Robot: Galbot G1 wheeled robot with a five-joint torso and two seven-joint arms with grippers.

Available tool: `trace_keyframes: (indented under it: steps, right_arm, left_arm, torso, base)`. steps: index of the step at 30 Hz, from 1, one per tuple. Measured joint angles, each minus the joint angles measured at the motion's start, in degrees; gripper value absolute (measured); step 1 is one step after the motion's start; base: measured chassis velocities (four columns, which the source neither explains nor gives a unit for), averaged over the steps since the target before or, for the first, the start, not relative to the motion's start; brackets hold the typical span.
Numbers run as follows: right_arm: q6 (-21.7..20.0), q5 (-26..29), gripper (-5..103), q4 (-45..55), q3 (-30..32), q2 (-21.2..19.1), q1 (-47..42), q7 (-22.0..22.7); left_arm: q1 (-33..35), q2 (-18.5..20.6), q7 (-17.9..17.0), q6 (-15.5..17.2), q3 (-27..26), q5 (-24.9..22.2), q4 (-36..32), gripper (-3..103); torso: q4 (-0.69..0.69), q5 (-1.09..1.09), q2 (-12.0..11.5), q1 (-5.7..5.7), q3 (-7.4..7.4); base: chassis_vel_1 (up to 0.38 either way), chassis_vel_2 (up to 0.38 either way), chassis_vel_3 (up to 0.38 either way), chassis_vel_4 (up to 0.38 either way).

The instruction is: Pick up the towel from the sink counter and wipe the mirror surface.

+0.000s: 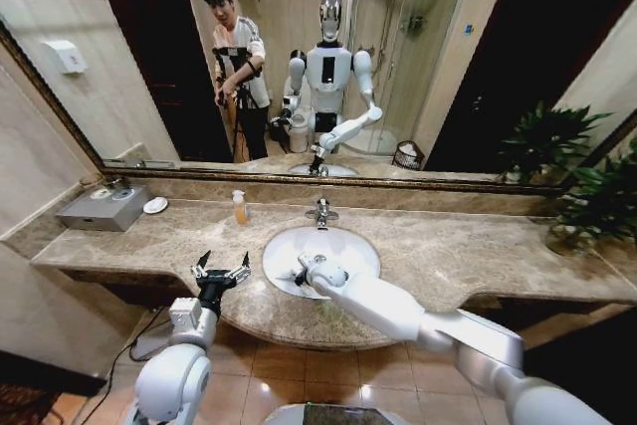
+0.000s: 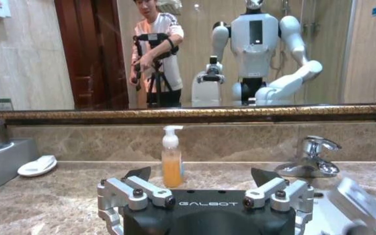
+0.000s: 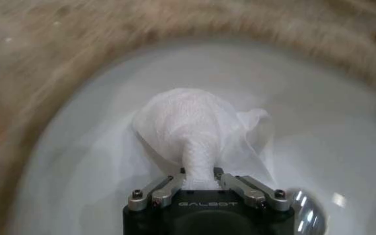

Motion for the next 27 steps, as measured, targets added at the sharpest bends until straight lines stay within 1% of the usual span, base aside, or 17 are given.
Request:
trace_keyframes:
  steps: [1, 2, 4, 6, 7, 12, 15, 17, 19, 20, 21, 22, 24, 26, 27]
  right_arm:
    - [1.18, -1.42, 10, -3.23, 0.61, 1.45, 0.87, -0.79]
    - [1.18, -1.42, 10, -3.23, 0.61, 1.45, 0.87, -0.79]
    - [2.93, -2.99, 10, -7.70, 1.76, 3.24, 2.17, -1.46]
    - [3.26, -3.33, 10, -8.65, 2.27, 3.49, 2.43, -1.49]
    - [3.52, -3.49, 10, -9.14, 2.77, 3.37, 2.73, -1.47]
    - [3.42, -3.34, 10, -7.84, 2.46, 1.69, 2.24, -1.42]
    - [1.90, -2.58, 10, -3.96, 1.66, 0.11, -0.12, -1.39]
    - [1.55, -2.44, 10, -3.10, 1.60, -0.25, -0.59, -1.39]
    - [0.03, -1.48, 10, 1.50, 1.13, -2.27, -2.41, -0.78]
    - [0.03, -1.48, 10, 1.50, 1.13, -2.27, -2.41, -0.78]
    - [-0.90, -0.39, 10, 4.77, 0.62, -3.96, -3.12, -0.02]
    - [-1.39, -0.07, 10, 5.99, 0.58, -4.48, -3.30, 0.01]
    - [-1.39, -0.32, 10, 5.84, 0.66, -4.19, -3.31, -0.06]
    - [-0.30, -1.98, 10, 2.64, 1.46, -2.12, -2.98, -0.51]
    - [1.28, -3.99, 10, -1.59, 2.56, 0.14, -2.24, -1.14]
  left_arm:
    - [0.00, 0.00, 0.00, 0.00, 0.00, 0.00, 0.00, 100]
    - [0.00, 0.00, 0.00, 0.00, 0.00, 0.00, 0.00, 100]
    - [0.00, 0.00, 0.00, 0.00, 0.00, 0.00, 0.00, 100]
    - [0.00, 0.00, 0.00, 0.00, 0.00, 0.00, 0.00, 100]
    - [0.00, 0.00, 0.00, 0.00, 0.00, 0.00, 0.00, 100]
    - [0.00, 0.00, 0.00, 0.00, 0.00, 0.00, 0.00, 100]
    - [0.00, 0.00, 0.00, 0.00, 0.00, 0.00, 0.00, 100]
    - [0.00, 0.00, 0.00, 0.00, 0.00, 0.00, 0.00, 100]
    - [0.00, 0.00, 0.00, 0.00, 0.00, 0.00, 0.00, 100]
    - [0.00, 0.00, 0.00, 0.00, 0.00, 0.00, 0.00, 100]
    - [0.00, 0.00, 0.00, 0.00, 0.00, 0.00, 0.00, 100]
    - [0.00, 0.00, 0.00, 0.00, 0.00, 0.00, 0.00, 100]
    - [0.00, 0.00, 0.00, 0.00, 0.00, 0.00, 0.00, 100]
    - [0.00, 0.00, 0.00, 0.00, 0.00, 0.00, 0.00, 100]
    - [0.00, 0.00, 0.00, 0.00, 0.00, 0.00, 0.00, 100]
  torso:
    - [-0.01, 0.00, 0.00, 0.00, 0.00]
    - [-0.01, 0.00, 0.00, 0.00, 0.00]
    - [-0.01, 0.00, 0.00, 0.00, 0.00]
    - [-0.01, -0.01, 0.00, 0.00, 0.00]
    - [-0.04, -0.01, 0.00, 0.01, 0.00]
    - [-0.06, -0.01, 0.00, 0.01, 0.00]
    - [-0.04, 0.01, 0.00, 0.01, 0.00]
    - [-0.03, 0.01, 0.00, 0.00, 0.00]
    - [-0.03, 0.01, 0.00, 0.00, 0.00]
    - [-0.03, 0.01, 0.00, 0.00, 0.00]
    - [-0.04, 0.01, 0.00, 0.00, 0.00]
    - [-0.07, -0.02, 0.00, 0.00, 0.00]
    - [-0.07, -0.01, 0.00, 0.00, 0.00]
    - [-0.05, 0.00, 0.00, 0.00, 0.00]
    - [-0.01, 0.01, 0.00, 0.00, 0.00]
  base:
    - [0.000, 0.000, 0.000, 0.000]
    - [0.000, 0.000, 0.000, 0.000]
    - [0.000, 0.000, 0.000, 0.000]
    - [0.000, 0.000, 0.000, 0.000]
    - [0.000, 0.000, 0.000, 0.000]
    - [0.000, 0.000, 0.000, 0.000]
    - [0.000, 0.000, 0.000, 0.000]
    - [0.000, 0.000, 0.000, 0.000]
    - [0.000, 0.000, 0.000, 0.000]
    - [0.000, 0.000, 0.000, 0.000]
    - [0.000, 0.000, 0.000, 0.000]
    - [0.000, 0.000, 0.000, 0.000]
    - [0.000, 0.000, 0.000, 0.000]
    - [0.000, 0.000, 0.000, 0.000]
    - [0.000, 0.000, 0.000, 0.000]
